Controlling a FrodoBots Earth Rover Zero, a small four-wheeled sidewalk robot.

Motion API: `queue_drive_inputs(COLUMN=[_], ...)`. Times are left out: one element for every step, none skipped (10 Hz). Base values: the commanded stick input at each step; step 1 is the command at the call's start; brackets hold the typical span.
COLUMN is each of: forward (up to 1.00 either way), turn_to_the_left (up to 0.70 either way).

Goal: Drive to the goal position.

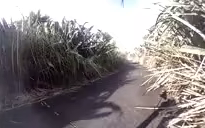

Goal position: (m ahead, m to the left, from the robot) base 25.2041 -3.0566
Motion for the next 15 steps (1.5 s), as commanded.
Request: queue_drive_inputs(forward=[0.70,0.70,0.70,0.70,0.70,0.70,0.70,0.70,0.70,0.70,0.70,0.70,0.70,0.70,0.70], turn_to_the_left=[0.00,0.00,-0.12,-0.35,-0.35,-0.35,-0.35,-0.10,-0.01,0.00,0.00,0.00,0.00,-0.01,-0.04])
